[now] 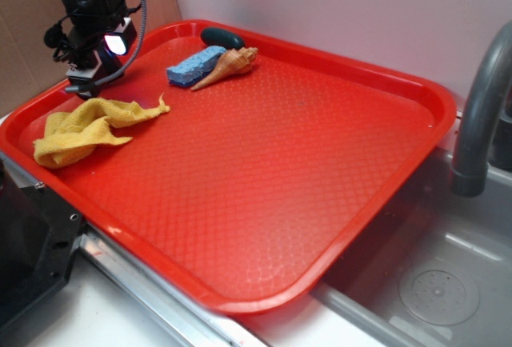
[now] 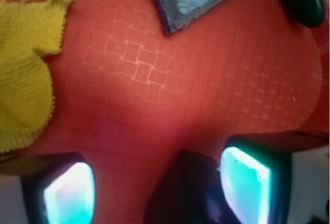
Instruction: Grab the black box.
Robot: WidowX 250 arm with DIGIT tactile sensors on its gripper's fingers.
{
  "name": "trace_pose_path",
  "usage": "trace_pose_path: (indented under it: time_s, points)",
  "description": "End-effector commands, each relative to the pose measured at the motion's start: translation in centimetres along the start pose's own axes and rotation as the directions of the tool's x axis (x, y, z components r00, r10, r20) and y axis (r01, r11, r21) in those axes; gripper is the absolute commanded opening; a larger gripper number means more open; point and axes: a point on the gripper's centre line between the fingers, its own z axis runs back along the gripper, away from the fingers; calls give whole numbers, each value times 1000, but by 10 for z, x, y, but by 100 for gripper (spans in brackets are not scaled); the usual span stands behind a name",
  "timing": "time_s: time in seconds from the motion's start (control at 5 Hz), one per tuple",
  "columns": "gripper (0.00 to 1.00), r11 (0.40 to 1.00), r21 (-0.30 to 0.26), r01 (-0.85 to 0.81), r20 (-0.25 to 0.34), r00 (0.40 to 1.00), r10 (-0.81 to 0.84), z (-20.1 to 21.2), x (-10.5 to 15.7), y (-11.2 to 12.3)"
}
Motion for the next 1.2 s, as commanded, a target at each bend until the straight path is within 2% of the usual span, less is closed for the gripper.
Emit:
trace_pose_path:
  time_s: [0.0, 0.2, 0.4, 0.6, 0.8, 1.0]
  points:
    - [100, 978, 201, -47, 92, 995, 29, 83, 7, 27]
    - [100, 973, 222, -55, 101, 994, 34, 97, 4, 28]
    - [100, 980, 148, -136, 100, 987, 122, 69, -32, 19]
    - [100, 982, 72, -172, 107, 981, 164, 42, -45, 17]
    - [100, 982, 20, -190, 103, 977, 187, 20, -52, 15]
    - [100, 984, -8, -180, 118, 977, 180, -1, -37, 26]
